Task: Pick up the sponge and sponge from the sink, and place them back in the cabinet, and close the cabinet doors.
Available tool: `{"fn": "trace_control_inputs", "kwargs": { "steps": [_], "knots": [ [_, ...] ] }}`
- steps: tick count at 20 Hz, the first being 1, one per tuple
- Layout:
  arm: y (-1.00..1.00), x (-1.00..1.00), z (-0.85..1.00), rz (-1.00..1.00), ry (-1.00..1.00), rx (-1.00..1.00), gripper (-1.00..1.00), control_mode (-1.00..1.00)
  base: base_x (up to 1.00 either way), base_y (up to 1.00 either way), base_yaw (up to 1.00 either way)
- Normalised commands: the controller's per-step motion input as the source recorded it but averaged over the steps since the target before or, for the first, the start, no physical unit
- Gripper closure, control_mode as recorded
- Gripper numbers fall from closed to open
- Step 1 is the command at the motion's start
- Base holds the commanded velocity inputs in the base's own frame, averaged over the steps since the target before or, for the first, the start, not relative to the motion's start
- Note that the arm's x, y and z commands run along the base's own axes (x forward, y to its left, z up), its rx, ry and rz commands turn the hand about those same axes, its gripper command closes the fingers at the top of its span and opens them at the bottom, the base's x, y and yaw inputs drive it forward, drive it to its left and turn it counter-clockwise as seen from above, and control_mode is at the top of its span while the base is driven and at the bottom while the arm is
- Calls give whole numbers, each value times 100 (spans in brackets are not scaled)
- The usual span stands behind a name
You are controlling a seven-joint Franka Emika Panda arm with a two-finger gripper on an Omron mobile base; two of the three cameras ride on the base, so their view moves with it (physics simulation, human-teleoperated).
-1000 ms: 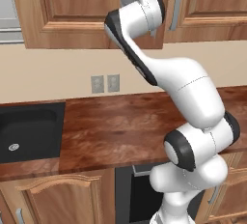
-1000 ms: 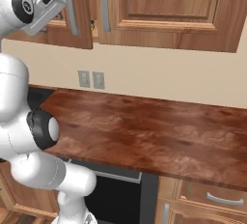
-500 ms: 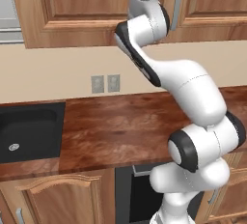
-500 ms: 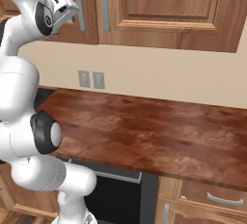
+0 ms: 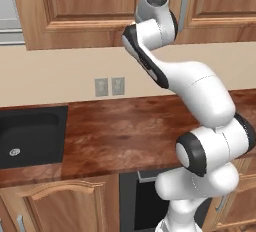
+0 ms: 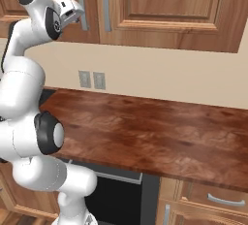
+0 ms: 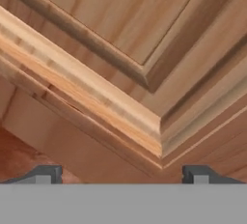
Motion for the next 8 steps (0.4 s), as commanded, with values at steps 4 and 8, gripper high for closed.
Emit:
{"fn": "trace_control_inputs", "kwargs": {
  "steps": [4,8],
  "knots": [
    [-23,26,-10,0,0,11,-100,-100,0,0,0],
    [-24,16,-10,0,0,11,-100,-100,0,0,0]
  ]
}}
